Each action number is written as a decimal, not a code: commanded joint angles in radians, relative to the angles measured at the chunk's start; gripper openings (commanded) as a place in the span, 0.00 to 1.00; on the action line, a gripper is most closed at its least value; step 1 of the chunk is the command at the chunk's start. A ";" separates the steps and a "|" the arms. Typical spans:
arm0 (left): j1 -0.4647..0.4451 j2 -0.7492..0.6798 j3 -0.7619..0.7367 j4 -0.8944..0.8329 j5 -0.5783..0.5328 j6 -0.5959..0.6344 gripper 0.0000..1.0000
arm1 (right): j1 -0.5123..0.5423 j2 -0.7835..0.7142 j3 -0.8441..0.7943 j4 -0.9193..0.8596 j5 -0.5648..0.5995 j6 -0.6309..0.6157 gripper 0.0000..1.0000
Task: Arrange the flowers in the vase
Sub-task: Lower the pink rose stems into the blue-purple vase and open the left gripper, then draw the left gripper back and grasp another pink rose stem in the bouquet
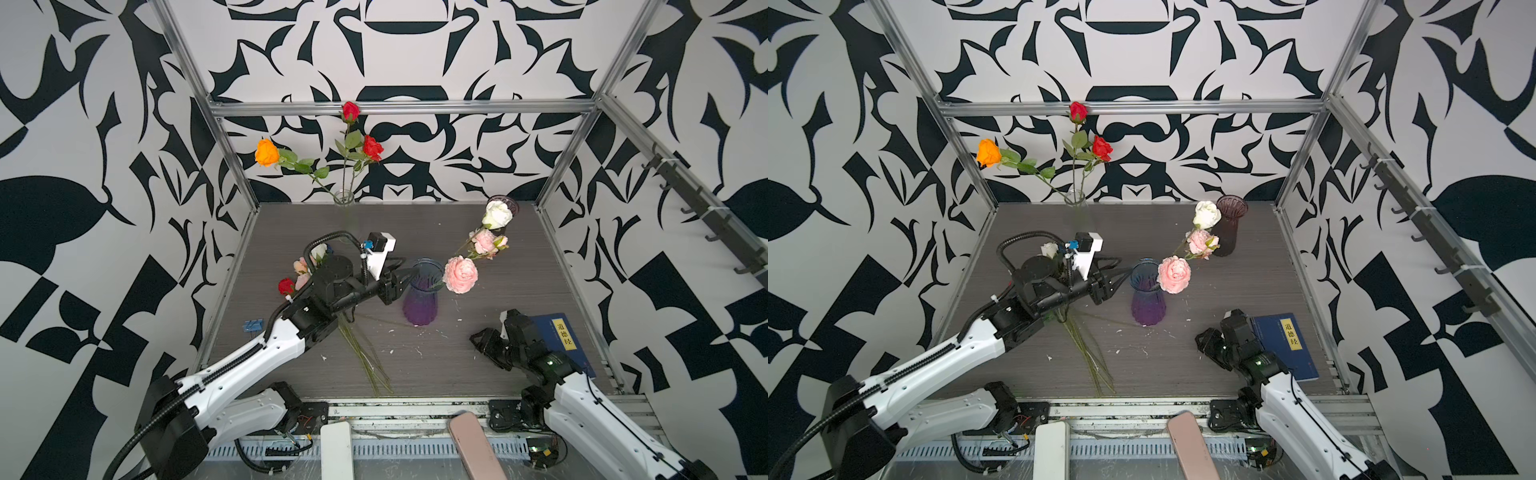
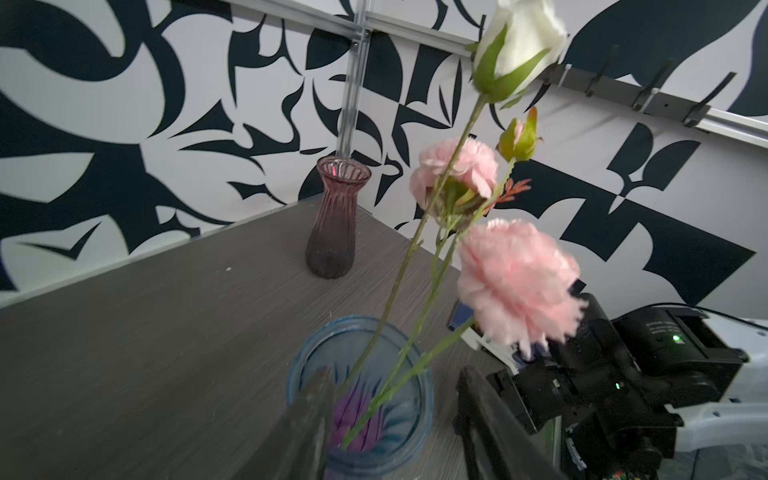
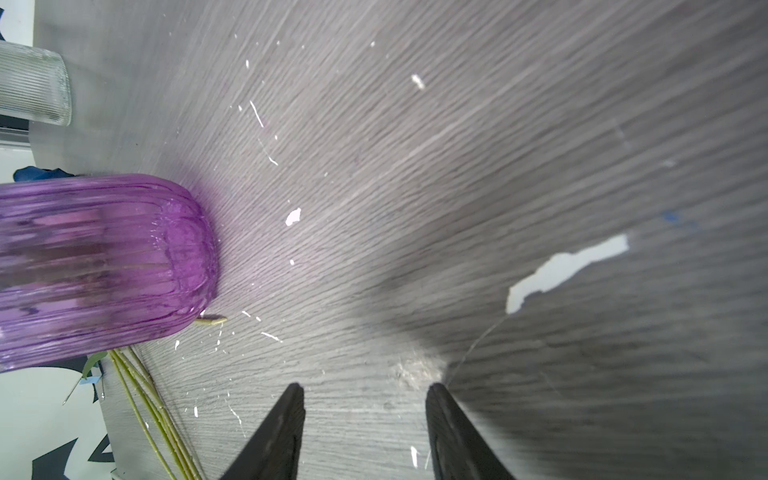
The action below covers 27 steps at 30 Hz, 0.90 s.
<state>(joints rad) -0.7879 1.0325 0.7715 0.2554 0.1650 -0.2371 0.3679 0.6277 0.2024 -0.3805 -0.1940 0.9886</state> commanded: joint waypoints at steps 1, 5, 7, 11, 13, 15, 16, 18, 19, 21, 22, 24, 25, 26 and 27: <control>0.019 -0.072 -0.064 -0.086 -0.098 -0.036 0.57 | -0.003 0.005 -0.001 0.010 0.011 -0.001 0.51; 0.078 -0.153 -0.127 -0.255 -0.136 -0.140 0.61 | -0.003 0.010 -0.003 0.018 0.009 -0.001 0.51; 0.127 -0.179 -0.150 -0.339 -0.104 -0.218 0.63 | -0.003 0.014 -0.002 0.023 0.007 -0.001 0.51; 0.237 -0.165 -0.146 -0.563 -0.047 -0.389 0.66 | -0.003 0.015 -0.004 0.026 0.004 -0.001 0.51; 0.261 -0.150 -0.173 -0.589 -0.036 -0.426 0.65 | -0.003 0.016 -0.004 0.028 0.004 -0.001 0.51; 0.266 -0.144 -0.219 -0.558 -0.038 -0.437 0.60 | -0.003 0.023 -0.002 0.031 0.003 -0.002 0.51; 0.270 -0.141 -0.233 -0.545 -0.039 -0.445 0.59 | -0.003 0.027 -0.002 0.033 0.002 -0.002 0.51; 0.300 -0.120 -0.238 -0.539 -0.022 -0.452 0.58 | -0.003 0.035 0.000 0.035 0.001 -0.005 0.51; 0.316 -0.105 -0.236 -0.538 -0.015 -0.454 0.57 | -0.003 0.035 -0.001 0.036 -0.001 -0.004 0.51; 0.348 -0.064 -0.233 -0.530 -0.011 -0.465 0.52 | -0.003 0.033 -0.002 0.036 0.002 -0.004 0.51; 0.362 -0.043 -0.231 -0.527 -0.008 -0.472 0.51 | -0.003 0.030 -0.002 0.035 0.002 -0.003 0.51; 0.397 0.015 -0.221 -0.522 0.009 -0.482 0.48 | -0.003 0.022 -0.004 0.031 0.003 -0.004 0.51; 0.410 0.041 -0.218 -0.518 0.019 -0.487 0.48 | -0.004 0.019 -0.003 0.028 0.004 -0.002 0.51; 0.425 0.074 -0.212 -0.516 0.031 -0.492 0.47 | -0.003 0.014 -0.004 0.026 0.005 -0.002 0.51; 0.437 0.104 -0.205 -0.515 0.044 -0.496 0.46 | -0.003 0.009 -0.004 0.025 0.005 -0.001 0.51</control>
<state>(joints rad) -0.3794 1.0824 0.5373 -0.2634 0.1654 -0.7017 0.3679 0.6510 0.2024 -0.3687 -0.1967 0.9886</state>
